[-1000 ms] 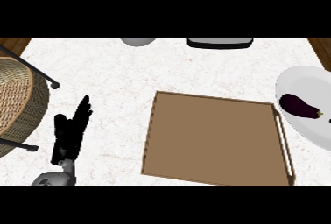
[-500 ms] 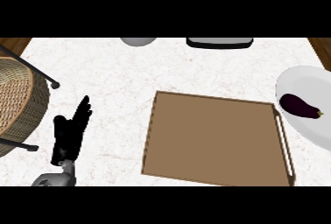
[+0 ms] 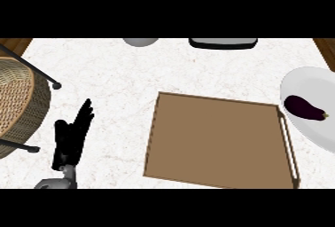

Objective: Pick the eggplant from the tray and place it in the plate

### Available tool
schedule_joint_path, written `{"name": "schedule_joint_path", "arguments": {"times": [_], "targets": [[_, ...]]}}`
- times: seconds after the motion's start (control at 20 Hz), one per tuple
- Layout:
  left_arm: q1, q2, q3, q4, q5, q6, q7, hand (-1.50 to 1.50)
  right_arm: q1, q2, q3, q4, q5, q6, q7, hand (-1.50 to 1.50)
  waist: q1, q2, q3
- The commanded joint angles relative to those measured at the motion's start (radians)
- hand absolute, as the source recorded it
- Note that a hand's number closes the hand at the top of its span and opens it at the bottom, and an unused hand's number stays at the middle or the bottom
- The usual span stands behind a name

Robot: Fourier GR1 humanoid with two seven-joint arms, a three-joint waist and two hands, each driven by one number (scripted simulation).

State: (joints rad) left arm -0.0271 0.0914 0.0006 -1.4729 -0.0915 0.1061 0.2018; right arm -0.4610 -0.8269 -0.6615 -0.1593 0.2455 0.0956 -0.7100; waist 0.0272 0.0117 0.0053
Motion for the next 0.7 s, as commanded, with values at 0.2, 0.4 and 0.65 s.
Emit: {"name": "schedule_joint_path", "arguments": {"times": [0.2, 0.4, 0.65], "targets": [[-0.008, -0.003, -0.011, 0.011, -0.021, 0.004, 0.013, 0.00, 0.008, -0.045, -0.022, 0.006, -0.031, 0.018, 0.012, -1.50, -0.001, 0.001, 0.001], [-0.022, -0.014, -0.012, -0.025, -0.006, 0.005, 0.039, 0.00, 0.060, -0.005, -0.047, 0.013, -0.051, -0.080, -0.043, -1.50, 0.000, 0.001, 0.001], [-0.022, -0.005, -0.013, -0.030, -0.024, 0.012, 0.053, 0.00, 0.078, -0.082, -0.062, 0.021, -0.066, -0.030, -0.001, -1.50, 0.001, 0.002, 0.003]]}}
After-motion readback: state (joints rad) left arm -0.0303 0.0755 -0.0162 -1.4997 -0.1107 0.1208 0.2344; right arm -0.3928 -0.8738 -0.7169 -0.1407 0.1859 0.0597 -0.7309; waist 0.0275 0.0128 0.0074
